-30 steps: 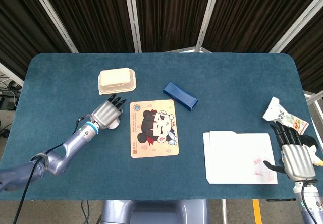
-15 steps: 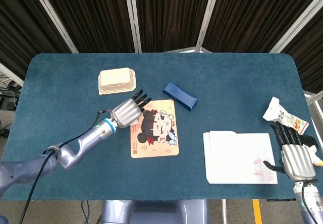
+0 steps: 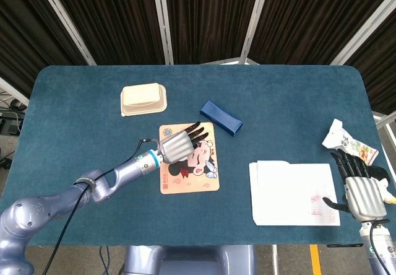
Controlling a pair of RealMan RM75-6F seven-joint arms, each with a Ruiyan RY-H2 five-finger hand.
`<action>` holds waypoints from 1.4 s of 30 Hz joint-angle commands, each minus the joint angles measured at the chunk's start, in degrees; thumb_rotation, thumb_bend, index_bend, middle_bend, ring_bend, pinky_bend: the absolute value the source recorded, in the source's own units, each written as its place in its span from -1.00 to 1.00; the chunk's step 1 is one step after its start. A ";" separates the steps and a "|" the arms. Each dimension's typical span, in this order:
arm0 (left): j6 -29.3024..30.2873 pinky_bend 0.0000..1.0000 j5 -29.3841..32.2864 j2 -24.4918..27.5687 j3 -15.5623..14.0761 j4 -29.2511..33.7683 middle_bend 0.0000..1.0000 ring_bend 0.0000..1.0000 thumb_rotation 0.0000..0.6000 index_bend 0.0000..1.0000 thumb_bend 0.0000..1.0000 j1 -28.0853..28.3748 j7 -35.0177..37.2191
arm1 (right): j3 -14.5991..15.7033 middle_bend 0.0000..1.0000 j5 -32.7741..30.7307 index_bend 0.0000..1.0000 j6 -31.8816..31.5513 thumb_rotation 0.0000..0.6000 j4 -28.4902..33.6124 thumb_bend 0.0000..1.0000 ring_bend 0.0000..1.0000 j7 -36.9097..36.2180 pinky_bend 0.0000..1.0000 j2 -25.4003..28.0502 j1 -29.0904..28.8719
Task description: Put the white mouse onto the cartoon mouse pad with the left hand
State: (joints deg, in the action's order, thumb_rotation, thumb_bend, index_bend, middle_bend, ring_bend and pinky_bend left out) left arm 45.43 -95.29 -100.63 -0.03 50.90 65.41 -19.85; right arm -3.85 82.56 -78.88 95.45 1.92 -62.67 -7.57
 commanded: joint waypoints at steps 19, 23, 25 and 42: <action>2.06 -1.00 -3.17 -8.22 -2.52 -10.64 -1.00 -1.00 1.00 -0.48 -0.46 1.95 5.98 | -0.02 -1.00 -0.22 -1.00 0.15 1.00 0.14 -0.78 -1.00 0.35 -1.00 0.03 -0.12; 2.65 -1.00 -2.85 -8.06 -2.26 -10.13 -1.00 -1.00 1.00 -0.78 -0.46 1.70 5.77 | -0.04 -1.00 -0.26 -1.00 0.13 1.00 0.18 -0.78 -1.00 0.47 -1.00 -0.01 -0.12; 2.69 -1.00 -2.73 -7.84 -2.18 -9.74 -1.00 -1.00 1.00 -0.84 -0.46 1.67 5.49 | -0.04 -1.00 -0.26 -1.00 0.11 1.00 0.18 -0.78 -1.00 0.49 -1.00 -0.02 -0.12; 14.55 -1.00 3.99 13.77 0.39 18.69 -1.00 -1.00 1.00 -0.98 -0.55 -9.53 -4.56 | 0.01 -1.00 -0.24 -1.00 -0.35 1.00 0.15 -0.78 -1.00 0.70 -1.00 -0.12 0.13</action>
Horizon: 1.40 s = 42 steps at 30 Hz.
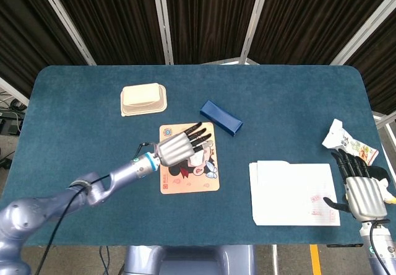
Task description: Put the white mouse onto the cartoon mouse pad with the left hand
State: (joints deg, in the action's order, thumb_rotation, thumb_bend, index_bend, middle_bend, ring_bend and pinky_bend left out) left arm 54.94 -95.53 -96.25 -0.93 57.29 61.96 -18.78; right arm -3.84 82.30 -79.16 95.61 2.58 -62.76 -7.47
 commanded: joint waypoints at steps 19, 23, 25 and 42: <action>21.57 -1.00 18.39 29.68 -0.57 34.67 -1.00 -1.00 1.00 -1.00 -0.64 -28.07 -9.49 | 0.14 -1.00 0.72 -1.00 -1.43 1.00 -0.48 -0.78 -1.00 0.32 -1.00 -0.59 0.63; 26.47 -1.00 17.49 30.90 -1.27 35.22 -1.00 -1.00 1.00 -1.00 -0.64 -32.76 -2.64 | 0.10 -1.00 0.76 -1.00 -1.61 1.00 -0.53 -0.78 -1.00 0.48 -1.00 -0.74 0.68; 29.02 -1.00 16.48 30.75 -1.50 34.07 -1.00 -1.00 1.00 -1.00 -0.64 -35.21 1.38 | 0.07 -1.00 0.78 -1.00 -1.76 1.00 -0.60 -0.78 -1.00 0.69 -1.00 -0.85 0.72; 35.83 -1.00 18.45 29.04 -1.77 34.63 -1.00 -1.00 1.00 -1.00 -0.63 -47.54 6.14 | -0.04 -1.00 0.82 -1.00 -1.87 1.00 -0.69 -0.78 -1.00 0.84 -1.00 -1.05 0.77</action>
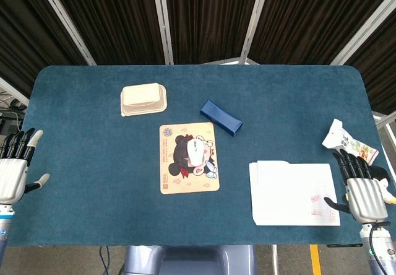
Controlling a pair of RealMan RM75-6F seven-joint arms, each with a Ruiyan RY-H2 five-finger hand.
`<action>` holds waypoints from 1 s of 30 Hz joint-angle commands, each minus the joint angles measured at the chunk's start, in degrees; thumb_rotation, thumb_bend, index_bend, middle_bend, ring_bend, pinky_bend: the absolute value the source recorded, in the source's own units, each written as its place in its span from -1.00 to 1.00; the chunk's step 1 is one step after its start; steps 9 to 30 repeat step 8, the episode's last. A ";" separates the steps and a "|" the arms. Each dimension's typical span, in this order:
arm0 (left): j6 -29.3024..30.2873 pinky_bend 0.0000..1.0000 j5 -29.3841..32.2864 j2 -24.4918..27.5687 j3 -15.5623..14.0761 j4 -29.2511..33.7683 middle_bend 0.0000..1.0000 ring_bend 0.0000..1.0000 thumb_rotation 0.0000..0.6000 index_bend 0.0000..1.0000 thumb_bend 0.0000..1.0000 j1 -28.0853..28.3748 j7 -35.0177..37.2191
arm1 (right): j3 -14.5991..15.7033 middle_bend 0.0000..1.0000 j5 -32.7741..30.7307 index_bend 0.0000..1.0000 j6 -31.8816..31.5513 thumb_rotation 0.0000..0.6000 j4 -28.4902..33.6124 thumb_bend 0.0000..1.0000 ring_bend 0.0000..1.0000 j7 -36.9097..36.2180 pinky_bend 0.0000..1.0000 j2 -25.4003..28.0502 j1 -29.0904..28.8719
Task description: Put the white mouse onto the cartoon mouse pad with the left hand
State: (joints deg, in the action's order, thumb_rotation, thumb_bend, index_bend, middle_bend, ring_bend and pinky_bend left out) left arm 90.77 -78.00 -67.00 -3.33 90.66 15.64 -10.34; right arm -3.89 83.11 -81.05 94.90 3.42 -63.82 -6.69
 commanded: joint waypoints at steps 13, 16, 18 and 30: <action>-2.54 -1.00 2.64 0.68 2.66 3.58 -1.00 -1.00 1.00 -1.00 -0.63 -1.78 -4.11 | -0.07 -1.00 -0.18 -1.00 0.34 1.00 0.26 -0.78 -1.00 0.14 -1.00 0.09 -0.14; -2.54 -1.00 2.64 0.68 2.66 3.58 -1.00 -1.00 1.00 -1.00 -0.63 -1.78 -4.11 | -0.07 -1.00 -0.18 -1.00 0.34 1.00 0.26 -0.78 -1.00 0.14 -1.00 0.09 -0.14; -2.54 -1.00 2.64 0.68 2.66 3.58 -1.00 -1.00 1.00 -1.00 -0.63 -1.78 -4.11 | -0.07 -1.00 -0.18 -1.00 0.34 1.00 0.26 -0.78 -1.00 0.14 -1.00 0.09 -0.14; -2.54 -1.00 2.64 0.68 2.66 3.58 -1.00 -1.00 1.00 -1.00 -0.63 -1.78 -4.11 | -0.07 -1.00 -0.18 -1.00 0.34 1.00 0.26 -0.78 -1.00 0.14 -1.00 0.09 -0.14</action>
